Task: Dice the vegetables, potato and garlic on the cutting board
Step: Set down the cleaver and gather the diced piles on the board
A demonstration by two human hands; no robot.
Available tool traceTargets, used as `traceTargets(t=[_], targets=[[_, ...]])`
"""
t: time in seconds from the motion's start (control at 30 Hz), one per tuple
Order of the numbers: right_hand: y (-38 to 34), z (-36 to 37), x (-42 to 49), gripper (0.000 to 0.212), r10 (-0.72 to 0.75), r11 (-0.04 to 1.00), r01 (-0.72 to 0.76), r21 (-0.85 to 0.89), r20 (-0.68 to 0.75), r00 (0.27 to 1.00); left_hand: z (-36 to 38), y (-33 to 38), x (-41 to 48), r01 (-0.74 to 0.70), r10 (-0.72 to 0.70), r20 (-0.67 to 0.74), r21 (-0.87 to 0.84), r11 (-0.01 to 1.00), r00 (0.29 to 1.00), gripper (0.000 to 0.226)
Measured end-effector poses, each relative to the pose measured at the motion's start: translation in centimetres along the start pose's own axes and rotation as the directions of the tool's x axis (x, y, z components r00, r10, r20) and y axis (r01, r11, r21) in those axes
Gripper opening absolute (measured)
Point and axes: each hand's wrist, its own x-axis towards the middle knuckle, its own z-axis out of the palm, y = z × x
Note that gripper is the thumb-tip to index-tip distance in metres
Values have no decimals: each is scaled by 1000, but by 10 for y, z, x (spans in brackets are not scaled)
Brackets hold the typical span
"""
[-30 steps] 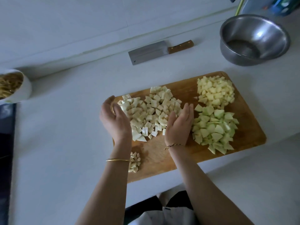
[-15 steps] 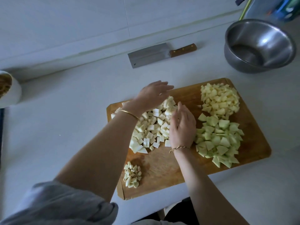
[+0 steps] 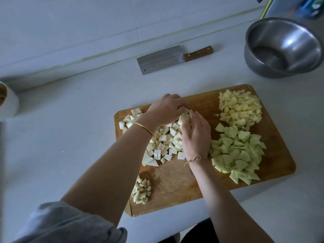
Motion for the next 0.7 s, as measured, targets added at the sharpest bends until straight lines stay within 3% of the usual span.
traceTargets(t=[0.33, 0.53, 0.7], targets=[[-9, -5, 18, 62, -60, 995, 42, 95, 203, 977, -13, -13, -10, 109, -109, 51, 6, 994, 993, 32], [-19, 0, 40, 55, -199, 978, 159, 137, 364, 910, -21, -22, -17, 184, -181, 61, -53, 981, 982, 33], [-26, 8, 45, 56, -224, 973, 176, 151, 429, 875, -23, -28, -24, 249, -240, 86, -114, 962, 967, 35]])
